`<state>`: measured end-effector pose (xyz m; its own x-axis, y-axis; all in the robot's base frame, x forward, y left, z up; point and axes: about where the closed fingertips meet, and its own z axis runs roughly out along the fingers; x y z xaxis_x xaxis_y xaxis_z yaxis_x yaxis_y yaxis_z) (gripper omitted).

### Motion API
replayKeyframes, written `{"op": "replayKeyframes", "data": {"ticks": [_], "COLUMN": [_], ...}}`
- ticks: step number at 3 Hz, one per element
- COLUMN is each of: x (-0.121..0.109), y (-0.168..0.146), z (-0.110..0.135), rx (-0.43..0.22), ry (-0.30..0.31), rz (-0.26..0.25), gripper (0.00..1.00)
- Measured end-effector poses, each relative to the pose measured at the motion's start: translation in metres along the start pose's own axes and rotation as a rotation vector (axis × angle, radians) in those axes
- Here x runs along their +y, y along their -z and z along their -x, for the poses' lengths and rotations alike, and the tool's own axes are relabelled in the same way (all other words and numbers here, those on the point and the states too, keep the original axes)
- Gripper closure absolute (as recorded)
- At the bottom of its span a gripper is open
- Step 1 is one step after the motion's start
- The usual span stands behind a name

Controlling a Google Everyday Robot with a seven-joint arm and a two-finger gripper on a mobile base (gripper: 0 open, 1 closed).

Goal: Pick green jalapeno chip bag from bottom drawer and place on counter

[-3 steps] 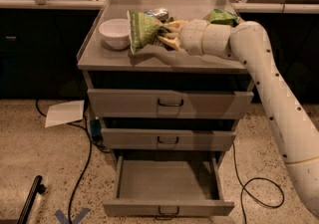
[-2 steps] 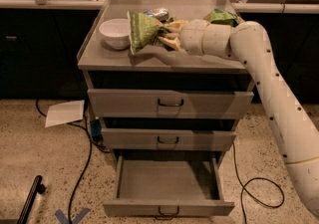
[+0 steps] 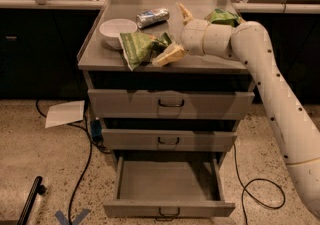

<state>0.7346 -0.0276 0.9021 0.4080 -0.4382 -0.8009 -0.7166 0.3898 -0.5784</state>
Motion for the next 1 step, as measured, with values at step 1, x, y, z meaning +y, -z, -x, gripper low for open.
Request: {"op": "replayKeyframes", "data": {"ticks": [1], "x": [0.0], "y": [0.0], "z": [0.0], "rx": [0.0], "ry": [0.0], "rz": [0.0], "gripper": [0.0]}}
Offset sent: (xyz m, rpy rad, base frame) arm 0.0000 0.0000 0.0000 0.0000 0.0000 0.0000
